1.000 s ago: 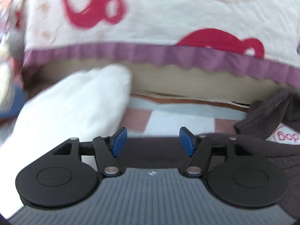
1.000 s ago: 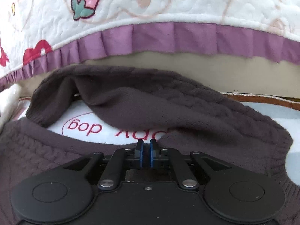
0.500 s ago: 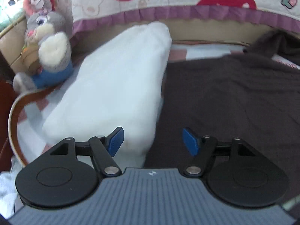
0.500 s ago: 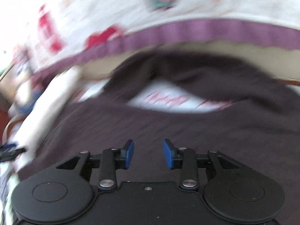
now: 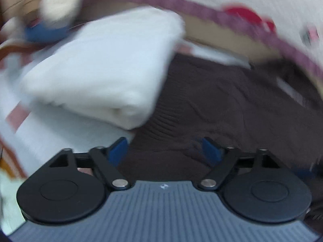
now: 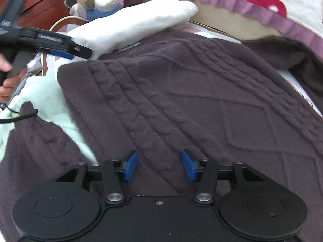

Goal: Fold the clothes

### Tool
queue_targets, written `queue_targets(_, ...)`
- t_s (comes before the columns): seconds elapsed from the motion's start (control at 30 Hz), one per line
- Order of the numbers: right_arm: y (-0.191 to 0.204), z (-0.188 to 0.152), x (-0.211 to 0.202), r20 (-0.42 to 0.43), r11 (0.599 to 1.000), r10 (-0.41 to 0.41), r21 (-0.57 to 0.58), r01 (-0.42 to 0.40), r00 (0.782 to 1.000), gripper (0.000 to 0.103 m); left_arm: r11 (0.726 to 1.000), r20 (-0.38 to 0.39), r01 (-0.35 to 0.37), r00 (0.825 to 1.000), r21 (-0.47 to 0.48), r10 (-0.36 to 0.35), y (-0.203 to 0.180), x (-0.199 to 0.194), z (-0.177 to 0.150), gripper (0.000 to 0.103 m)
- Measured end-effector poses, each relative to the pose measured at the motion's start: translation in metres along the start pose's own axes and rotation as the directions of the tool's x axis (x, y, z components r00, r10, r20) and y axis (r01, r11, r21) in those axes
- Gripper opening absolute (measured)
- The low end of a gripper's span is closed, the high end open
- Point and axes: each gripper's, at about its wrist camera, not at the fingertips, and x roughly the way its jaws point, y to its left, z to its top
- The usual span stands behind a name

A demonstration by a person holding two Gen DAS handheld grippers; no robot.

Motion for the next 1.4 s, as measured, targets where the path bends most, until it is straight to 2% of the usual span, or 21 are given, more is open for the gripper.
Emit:
queue_targets(0.03, 0.004, 0.0, 0.0, 0.002, 1.0, -0.012, -0.021, 0.012, 1.0, 0.057, 0.999, -0.02, -0.015, 1.0, 0.032, 0.016, -0.005, 0.009, -0.004, 0.07)
queue_targets(0.07, 0.007, 0.001, 0.0, 0.004, 0.999, -0.023, -0.043, 0.023, 1.0, 0.047, 0.999, -0.031, -0.017, 0.999, 0.04, 0.018, -0.007, 0.015, -0.009, 0.027)
queue_targets(0.1, 0.011, 0.001, 0.0, 0.006, 0.997, -0.035, -0.064, 0.035, 0.999, 0.007, 0.999, -0.025, -0.009, 1.0, 0.034, 0.01, -0.006, 0.017, -0.013, 0.004)
queue_targets(0.17, 0.009, 0.003, -0.008, 0.012, 0.999, -0.036, -0.035, 0.036, 0.999, 0.006, 1.0, 0.075, -0.007, 0.997, 0.006, 0.006, -0.001, -0.004, -0.019, 0.005)
queue_targets(0.27, -0.003, 0.004, -0.036, 0.111, 0.996, -0.085, 0.051, 0.08, 0.99, 0.005, 1.0, 0.23, -0.002, 0.973, -0.002, 0.002, 0.004, -0.042, -0.026, 0.006)
queue_targets(0.33, -0.01, 0.007, -0.044, 0.133, 0.988, -0.14, 0.078, 0.131, 0.981, 0.005, 0.997, 0.184, 0.008, 0.983, -0.081, 0.007, 0.018, -0.039, -0.028, 0.013)
queue_targets(0.37, -0.012, 0.009, -0.041, 0.114, 0.985, -0.164, 0.075, 0.156, 0.98, 0.006, 0.993, 0.161, 0.011, 0.987, -0.121, 0.009, 0.024, -0.037, -0.029, 0.024)
queue_targets(0.43, -0.023, 0.011, -0.027, 0.019, 0.985, -0.114, 0.13, 0.111, 0.993, 0.009, 0.98, 0.114, 0.014, 0.993, -0.199, 0.009, 0.037, -0.035, -0.031, 0.046)
queue_targets(0.47, -0.024, 0.01, -0.025, -0.005, 0.983, -0.125, 0.137, 0.125, 0.992, 0.01, 0.971, 0.09, 0.015, 0.996, -0.238, 0.007, 0.044, -0.033, -0.032, 0.048)
queue_targets(0.53, -0.023, 0.005, -0.039, 0.02, 0.974, -0.185, 0.137, 0.181, 0.983, 0.044, 0.949, 0.043, 0.013, 0.999, -0.314, 0.001, 0.057, -0.03, -0.034, 0.048)
queue_targets(0.63, -0.028, -0.011, -0.073, 0.076, 0.964, -0.206, 0.187, 0.189, 0.976, 0.047, 0.879, 0.021, 0.131, 0.99, -0.459, -0.136, 0.077, -0.033, -0.049, 0.048)
queue_targets(0.77, -0.022, -0.026, -0.095, 0.069, 0.991, -0.002, 0.132, -0.007, 0.998, 0.045, 0.802, 0.02, 0.231, 0.964, -0.55, -0.264, 0.081, -0.024, -0.063, 0.051)
queue_targets(0.83, -0.012, -0.029, -0.085, 0.014, 0.999, 0.015, 0.05, -0.016, 1.0, 0.044, 0.788, 0.041, 0.242, 0.963, -0.566, -0.266, 0.078, -0.015, -0.065, 0.055)
queue_targets(0.93, -0.001, -0.03, -0.062, -0.059, 0.999, 0.016, -0.03, -0.018, 0.998, 0.044, 0.813, 0.069, 0.223, 0.973, -0.538, -0.222, 0.067, 0.0, -0.057, 0.061)
queue_targets(0.97, -0.001, -0.03, -0.056, -0.06, 1.0, 0.013, -0.026, -0.014, 0.998, 0.044, 0.824, 0.079, 0.214, 0.976, -0.525, -0.203, 0.064, 0.005, -0.053, 0.057)
queue_targets(1.0, -0.002, -0.03, -0.05, -0.059, 1.0, 0.009, -0.018, -0.01, 0.998, 0.046, 0.842, 0.097, 0.203, 0.979, -0.499, -0.179, 0.06, 0.003, -0.049, 0.051)
queue_targets(1.03, -0.004, -0.03, -0.048, -0.055, 1.0, 0.009, 0.005, -0.009, 0.998, 0.05, 0.868, 0.126, 0.19, 0.981, -0.458, -0.149, 0.056, -0.007, -0.044, 0.007)
queue_targets(1.17, -0.012, -0.031, -0.047, -0.041, 0.997, 0.004, 0.072, -0.001, 0.999, 0.064, 0.949, 0.25, 0.114, 0.967, -0.293, -0.039, 0.042, -0.047, -0.023, 0.008)
queue_targets(1.23, -0.015, -0.033, -0.049, -0.032, 0.996, 0.016, 0.086, -0.014, 0.999, 0.064, 0.945, 0.292, 0.126, 0.956, -0.3, -0.035, 0.05, -0.064, -0.015, 0.008)
queue_targets(1.37, -0.015, -0.032, -0.042, -0.008, 0.998, 0.03, 0.062, -0.029, 1.0, 0.064, 0.895, 0.254, 0.177, 0.964, -0.409, -0.075, 0.065, -0.061, -0.011, 0.008)
queue_targets(1.4, -0.013, -0.03, -0.039, 0.001, 0.999, 0.027, 0.039, -0.027, 1.0, 0.054, 0.883, 0.247, 0.187, 0.965, -0.431, -0.084, 0.068, -0.059, -0.011, 0.008)
